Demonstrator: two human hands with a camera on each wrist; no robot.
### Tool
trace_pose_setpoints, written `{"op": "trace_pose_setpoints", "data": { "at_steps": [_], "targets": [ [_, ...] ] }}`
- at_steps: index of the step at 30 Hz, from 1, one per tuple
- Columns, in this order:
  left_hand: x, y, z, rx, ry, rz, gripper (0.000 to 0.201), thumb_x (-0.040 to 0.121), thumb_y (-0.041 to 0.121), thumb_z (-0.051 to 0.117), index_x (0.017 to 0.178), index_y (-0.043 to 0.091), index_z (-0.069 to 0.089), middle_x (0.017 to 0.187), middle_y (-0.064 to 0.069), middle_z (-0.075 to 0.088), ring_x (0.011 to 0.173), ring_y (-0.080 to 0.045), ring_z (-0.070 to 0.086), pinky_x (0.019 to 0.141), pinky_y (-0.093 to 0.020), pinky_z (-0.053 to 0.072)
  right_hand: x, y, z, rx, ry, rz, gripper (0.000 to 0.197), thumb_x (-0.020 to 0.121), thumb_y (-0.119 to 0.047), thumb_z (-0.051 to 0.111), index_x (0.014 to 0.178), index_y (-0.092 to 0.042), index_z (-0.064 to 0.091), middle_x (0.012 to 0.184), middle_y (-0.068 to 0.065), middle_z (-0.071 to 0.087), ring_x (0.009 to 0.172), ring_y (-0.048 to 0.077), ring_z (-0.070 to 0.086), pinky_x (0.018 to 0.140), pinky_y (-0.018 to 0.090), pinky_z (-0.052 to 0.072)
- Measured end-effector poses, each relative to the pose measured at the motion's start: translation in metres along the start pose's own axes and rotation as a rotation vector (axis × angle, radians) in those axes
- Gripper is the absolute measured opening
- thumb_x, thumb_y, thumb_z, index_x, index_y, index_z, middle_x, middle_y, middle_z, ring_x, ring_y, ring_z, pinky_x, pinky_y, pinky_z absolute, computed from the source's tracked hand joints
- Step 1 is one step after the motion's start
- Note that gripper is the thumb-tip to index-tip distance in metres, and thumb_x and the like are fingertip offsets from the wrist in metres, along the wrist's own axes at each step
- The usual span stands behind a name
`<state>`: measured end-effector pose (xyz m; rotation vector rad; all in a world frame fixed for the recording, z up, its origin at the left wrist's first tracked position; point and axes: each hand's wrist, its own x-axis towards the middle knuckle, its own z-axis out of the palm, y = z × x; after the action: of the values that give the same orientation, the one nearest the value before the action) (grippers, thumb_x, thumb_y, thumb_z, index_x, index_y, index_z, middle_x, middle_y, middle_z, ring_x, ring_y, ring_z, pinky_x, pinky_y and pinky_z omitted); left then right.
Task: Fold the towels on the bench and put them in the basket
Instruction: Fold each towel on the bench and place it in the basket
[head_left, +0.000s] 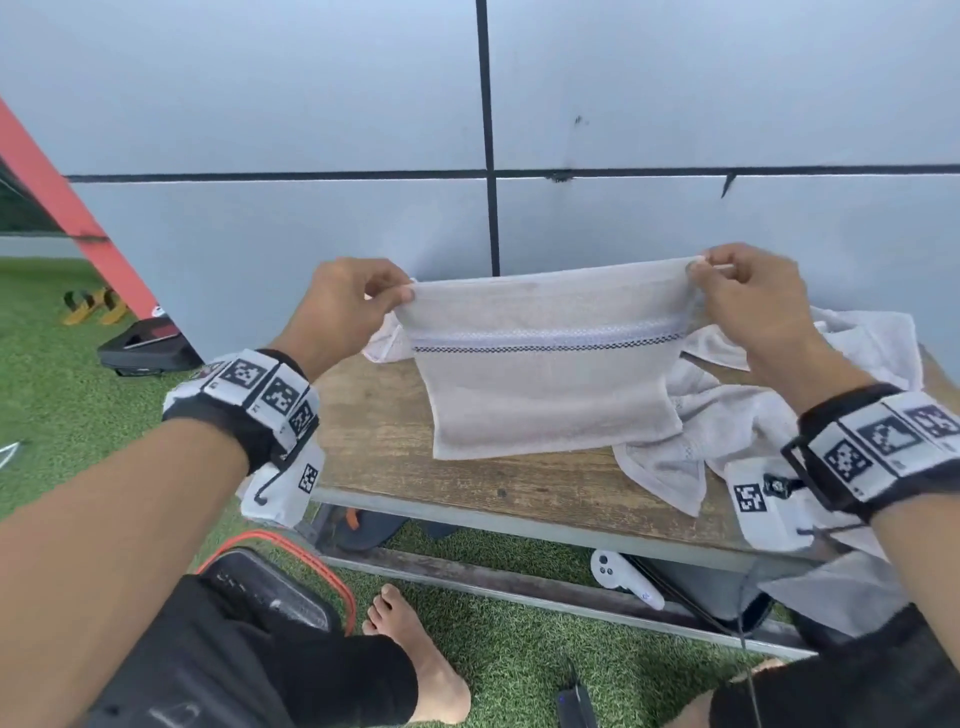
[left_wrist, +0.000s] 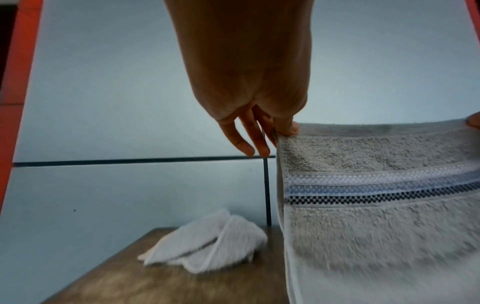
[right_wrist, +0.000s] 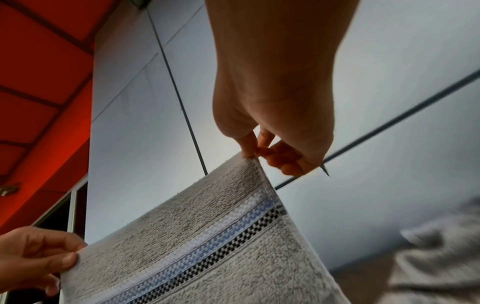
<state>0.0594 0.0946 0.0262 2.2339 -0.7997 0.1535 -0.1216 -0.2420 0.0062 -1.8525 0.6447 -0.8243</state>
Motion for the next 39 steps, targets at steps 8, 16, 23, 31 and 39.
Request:
{"op": "trace_pose_setpoints", "data": {
  "at_steps": [8, 16, 23, 31, 39],
  "targets": [
    [0.060, 0.038, -0.050, -0.034, 0.229, 0.023, 0.012, 0.098, 0.018, 0.060, 0.099, 0.010, 0.069, 0.094, -0.009, 0.070, 0.081, -0.016, 0.061, 0.074, -0.021, 0.054, 0.046, -0.087, -0.001, 0.130, -0.110, -0.048, 0.006, 0.099, -0.016, 0.056, 0.096, -0.020, 0.058, 0.080, 0.004, 0.069, 0.063, 0.013, 0.069, 0.066, 0.029, 0.054],
    [0.016, 0.035, -0.051, -0.291, 0.241, -0.011, 0.012, 0.101, 0.021, 0.056, 0.090, 0.020, 0.062, 0.088, -0.001, 0.068, 0.085, -0.016, 0.065, 0.089, -0.040, 0.058, 0.009, -0.066, -0.010, 0.125, -0.118, -0.132, 0.014, 0.098, -0.021, 0.060, 0.086, -0.029, 0.062, 0.084, -0.003, 0.065, 0.080, 0.016, 0.062, 0.076, 0.033, 0.054],
    [-0.066, -0.039, -0.018, -0.085, -0.205, -0.154, 0.017, 0.097, 0.036, 0.062, 0.092, 0.022, 0.069, 0.089, 0.005, 0.075, 0.085, -0.018, 0.071, 0.083, -0.034, 0.059, -0.061, 0.018, -0.025, -0.207, -0.641, -0.063, 0.015, 0.101, -0.013, 0.057, 0.087, -0.015, 0.063, 0.079, -0.007, 0.064, 0.083, 0.014, 0.056, 0.081, 0.031, 0.045],
    [-0.125, -0.069, 0.013, -0.087, -0.490, -0.261, 0.013, 0.097, 0.018, 0.065, 0.086, 0.021, 0.072, 0.089, 0.002, 0.078, 0.080, -0.011, 0.070, 0.078, -0.033, 0.055, -0.093, 0.048, -0.011, -0.310, -0.805, 0.105, 0.018, 0.101, -0.007, 0.054, 0.085, -0.008, 0.062, 0.080, -0.003, 0.065, 0.076, 0.008, 0.061, 0.070, 0.018, 0.045],
    [-0.098, -0.081, 0.035, -0.003, -0.196, -0.330, 0.014, 0.097, 0.027, 0.064, 0.091, 0.015, 0.069, 0.086, 0.003, 0.070, 0.068, -0.006, 0.058, 0.059, -0.025, 0.041, -0.059, 0.051, 0.034, -0.468, -0.531, -0.010, 0.018, 0.098, -0.013, 0.055, 0.085, -0.004, 0.063, 0.079, 0.012, 0.070, 0.072, 0.027, 0.062, 0.070, 0.037, 0.048]
  ]
}}
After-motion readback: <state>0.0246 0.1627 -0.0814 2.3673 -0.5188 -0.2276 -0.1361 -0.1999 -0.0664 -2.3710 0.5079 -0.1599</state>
